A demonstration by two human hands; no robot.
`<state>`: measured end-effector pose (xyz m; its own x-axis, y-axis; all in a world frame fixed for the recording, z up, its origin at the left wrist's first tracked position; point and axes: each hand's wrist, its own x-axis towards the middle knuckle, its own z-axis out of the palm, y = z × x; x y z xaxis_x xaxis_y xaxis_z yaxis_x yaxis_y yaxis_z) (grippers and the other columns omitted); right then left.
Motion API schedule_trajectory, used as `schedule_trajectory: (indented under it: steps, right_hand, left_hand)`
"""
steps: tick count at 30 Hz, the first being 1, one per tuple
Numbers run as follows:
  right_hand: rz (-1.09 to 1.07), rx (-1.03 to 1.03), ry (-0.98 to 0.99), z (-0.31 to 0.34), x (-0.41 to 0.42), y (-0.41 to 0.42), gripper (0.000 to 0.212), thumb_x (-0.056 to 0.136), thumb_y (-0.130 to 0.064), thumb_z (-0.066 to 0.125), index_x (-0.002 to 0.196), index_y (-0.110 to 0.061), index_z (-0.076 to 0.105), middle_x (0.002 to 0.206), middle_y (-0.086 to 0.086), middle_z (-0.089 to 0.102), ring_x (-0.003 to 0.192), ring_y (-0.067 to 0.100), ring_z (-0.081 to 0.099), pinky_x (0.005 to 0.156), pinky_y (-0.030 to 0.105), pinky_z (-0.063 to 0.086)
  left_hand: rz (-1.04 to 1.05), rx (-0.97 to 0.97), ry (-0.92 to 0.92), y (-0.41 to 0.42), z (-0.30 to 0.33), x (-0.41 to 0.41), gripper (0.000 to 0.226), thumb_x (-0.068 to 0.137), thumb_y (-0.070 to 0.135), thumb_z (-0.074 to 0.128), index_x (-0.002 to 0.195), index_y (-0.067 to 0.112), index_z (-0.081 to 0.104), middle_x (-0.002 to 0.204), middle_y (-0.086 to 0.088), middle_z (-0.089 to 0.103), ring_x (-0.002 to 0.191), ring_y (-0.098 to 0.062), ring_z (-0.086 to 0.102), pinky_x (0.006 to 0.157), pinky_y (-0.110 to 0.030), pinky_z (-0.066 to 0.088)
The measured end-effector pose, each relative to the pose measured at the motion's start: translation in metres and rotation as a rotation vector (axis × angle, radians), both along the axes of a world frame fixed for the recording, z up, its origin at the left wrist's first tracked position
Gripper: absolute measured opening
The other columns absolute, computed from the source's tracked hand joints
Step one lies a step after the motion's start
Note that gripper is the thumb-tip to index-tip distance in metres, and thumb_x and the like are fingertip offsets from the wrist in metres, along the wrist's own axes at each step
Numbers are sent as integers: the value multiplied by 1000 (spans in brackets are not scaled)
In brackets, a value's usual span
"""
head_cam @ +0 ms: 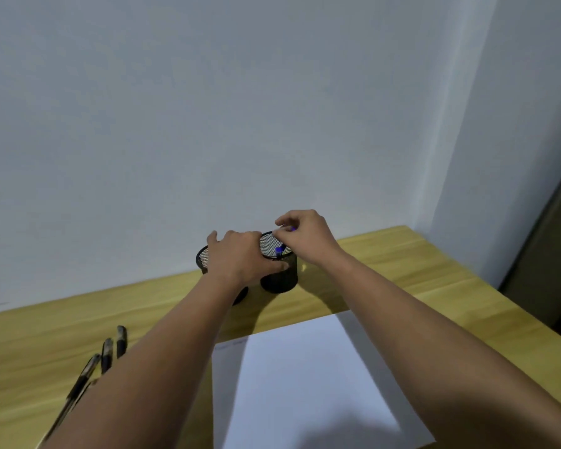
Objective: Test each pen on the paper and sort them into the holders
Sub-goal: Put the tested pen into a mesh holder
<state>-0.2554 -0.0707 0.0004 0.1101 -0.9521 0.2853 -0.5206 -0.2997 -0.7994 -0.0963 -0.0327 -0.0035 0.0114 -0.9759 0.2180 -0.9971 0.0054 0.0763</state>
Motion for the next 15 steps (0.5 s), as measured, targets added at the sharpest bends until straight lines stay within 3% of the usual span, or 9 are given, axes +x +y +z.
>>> schedule_trajectory:
  steps: [4, 7, 12, 15]
  right_hand:
    - [-23, -34, 42, 12, -7, 16, 29, 94, -26, 76, 122, -20, 77, 118, -3, 77, 104, 12, 67, 97, 30, 53]
    - [-69, -94, 35, 31, -9, 35, 28, 96, -27, 73, 123, -22, 77, 122, -3, 74, 104, 11, 62, 91, 27, 48]
    - [-21, -163, 36, 64, 12, 80, 17, 97, -25, 70, 109, -21, 80, 106, -8, 76, 96, 16, 69, 91, 31, 55]
    - [71, -159, 67, 67, 39, 107, 10, 96, -21, 70, 97, -22, 80, 95, -10, 76, 94, 13, 69, 90, 30, 56]
  left_hand:
    - [-2, -41, -25, 17, 8, 1, 73, 66, 89, 54, 107, 28, 60, 105, 5, 71, 119, -24, 57, 112, -57, 26]
    - [-6, -103, -56, 44, 24, 10, 81, 74, 86, 53, 127, 25, 59, 122, 2, 68, 127, -25, 52, 113, -54, 26]
    - [43, -167, -27, 105, 44, 49, 53, 91, 63, 52, 126, 24, 63, 121, 2, 68, 116, -27, 58, 90, -43, 45]
    - [118, -140, 58, 145, 36, 83, 47, 93, 54, 55, 130, 26, 63, 125, 4, 66, 120, -25, 57, 90, -41, 48]
